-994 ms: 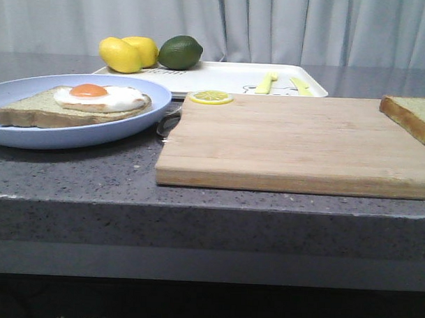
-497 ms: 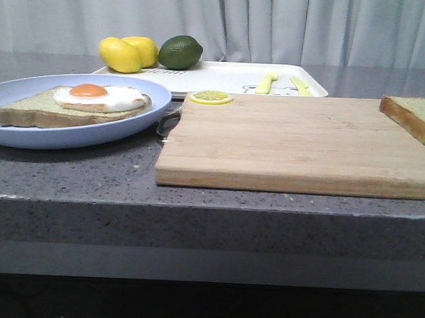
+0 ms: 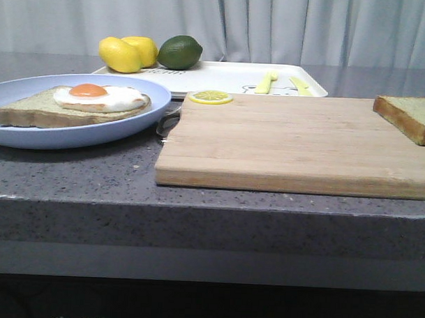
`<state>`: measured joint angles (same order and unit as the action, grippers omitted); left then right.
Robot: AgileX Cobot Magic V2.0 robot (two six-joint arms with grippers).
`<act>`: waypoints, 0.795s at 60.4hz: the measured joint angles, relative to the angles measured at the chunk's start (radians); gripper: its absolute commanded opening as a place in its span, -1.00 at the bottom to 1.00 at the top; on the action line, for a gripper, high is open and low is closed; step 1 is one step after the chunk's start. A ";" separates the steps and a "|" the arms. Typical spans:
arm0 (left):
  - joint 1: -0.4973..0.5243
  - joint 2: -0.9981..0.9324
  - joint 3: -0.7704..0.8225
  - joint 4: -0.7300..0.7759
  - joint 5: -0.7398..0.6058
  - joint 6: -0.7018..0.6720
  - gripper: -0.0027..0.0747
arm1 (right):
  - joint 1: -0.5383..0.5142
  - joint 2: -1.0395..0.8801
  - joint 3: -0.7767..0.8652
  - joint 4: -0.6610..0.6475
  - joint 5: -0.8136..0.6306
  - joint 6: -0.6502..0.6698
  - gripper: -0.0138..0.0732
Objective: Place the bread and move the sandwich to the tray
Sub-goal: 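Grasp the bread slice edge with the right gripper and lift, then carry the bread with the right gripper over the egg toast on the plate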
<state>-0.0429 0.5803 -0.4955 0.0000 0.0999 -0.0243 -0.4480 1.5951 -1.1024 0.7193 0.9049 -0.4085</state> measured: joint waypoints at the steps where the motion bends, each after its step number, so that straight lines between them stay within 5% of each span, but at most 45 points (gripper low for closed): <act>1: 0.000 0.000 0.000 0.000 0.000 0.000 0.39 | 0.000 0.000 0.000 0.002 0.000 0.000 -0.69; 4: 0.000 0.000 0.000 0.000 0.000 0.000 0.39 | 0.000 -0.007 0.000 0.008 0.002 0.000 -0.86; 28: 0.000 0.000 0.000 0.000 0.000 0.000 0.39 | 0.000 -0.197 -0.068 0.047 0.046 -0.003 -0.82; 39: 0.000 0.000 0.000 0.000 0.000 0.000 0.39 | 0.009 -0.255 -0.127 0.234 0.094 -0.005 -0.82; 48: 0.000 0.000 0.000 0.000 0.000 0.000 0.39 | 0.137 -0.262 -0.130 0.380 0.078 -0.030 -0.82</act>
<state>-0.0429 0.5803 -0.4955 0.0000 0.0999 -0.0243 -0.3109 1.3335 -1.2327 1.0996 0.9829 -0.4387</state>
